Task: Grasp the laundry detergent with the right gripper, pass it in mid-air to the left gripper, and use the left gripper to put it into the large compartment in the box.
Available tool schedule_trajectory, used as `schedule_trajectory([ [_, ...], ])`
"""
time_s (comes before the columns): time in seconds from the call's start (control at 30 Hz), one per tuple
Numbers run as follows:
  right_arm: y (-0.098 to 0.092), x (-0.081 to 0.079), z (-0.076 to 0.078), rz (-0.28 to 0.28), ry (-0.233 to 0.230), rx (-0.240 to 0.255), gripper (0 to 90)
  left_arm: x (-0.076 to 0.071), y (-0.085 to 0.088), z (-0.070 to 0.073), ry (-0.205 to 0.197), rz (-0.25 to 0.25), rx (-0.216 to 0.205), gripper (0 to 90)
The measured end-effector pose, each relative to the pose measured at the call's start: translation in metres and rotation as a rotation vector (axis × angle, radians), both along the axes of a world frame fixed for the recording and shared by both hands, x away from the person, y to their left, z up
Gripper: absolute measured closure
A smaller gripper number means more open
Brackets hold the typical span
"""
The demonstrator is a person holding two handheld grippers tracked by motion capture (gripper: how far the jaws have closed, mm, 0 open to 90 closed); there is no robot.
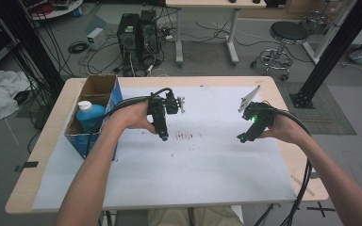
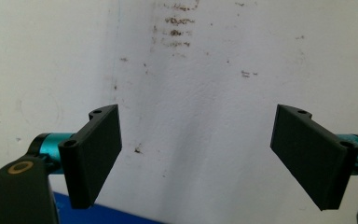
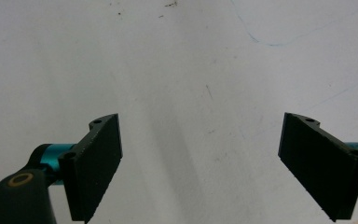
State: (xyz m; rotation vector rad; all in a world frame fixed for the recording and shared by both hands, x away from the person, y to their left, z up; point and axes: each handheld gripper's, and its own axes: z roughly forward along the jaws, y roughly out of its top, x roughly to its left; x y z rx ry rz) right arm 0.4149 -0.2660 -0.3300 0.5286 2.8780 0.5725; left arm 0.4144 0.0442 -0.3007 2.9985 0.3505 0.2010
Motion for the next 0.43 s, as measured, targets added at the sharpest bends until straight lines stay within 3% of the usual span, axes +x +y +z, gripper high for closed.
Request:
schedule_trajectory([
  [0.43,0.0019,-0.0023,0.0013,-0.006,-0.008,0.003,12.6,-0.0026,0.0046,-0.0016,-0.012,0.023,-0.018,16.5],
])
